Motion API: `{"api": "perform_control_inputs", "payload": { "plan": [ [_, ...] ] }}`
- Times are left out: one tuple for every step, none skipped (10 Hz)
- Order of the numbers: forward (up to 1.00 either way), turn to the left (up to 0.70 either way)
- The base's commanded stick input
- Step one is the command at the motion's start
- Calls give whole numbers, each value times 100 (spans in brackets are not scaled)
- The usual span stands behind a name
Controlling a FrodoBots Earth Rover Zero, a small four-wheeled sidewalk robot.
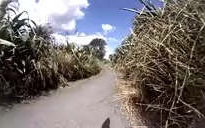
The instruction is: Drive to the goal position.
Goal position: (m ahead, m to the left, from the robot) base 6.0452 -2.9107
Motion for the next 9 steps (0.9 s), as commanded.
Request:
{"api": "perform_control_inputs", "payload": {
  "plan": [
    [0,60],
    [0,60],
    [0,60],
    [0,59],
    [0,57],
    [0,51],
    [0,45],
    [0,26],
    [0,20]
  ]
}}
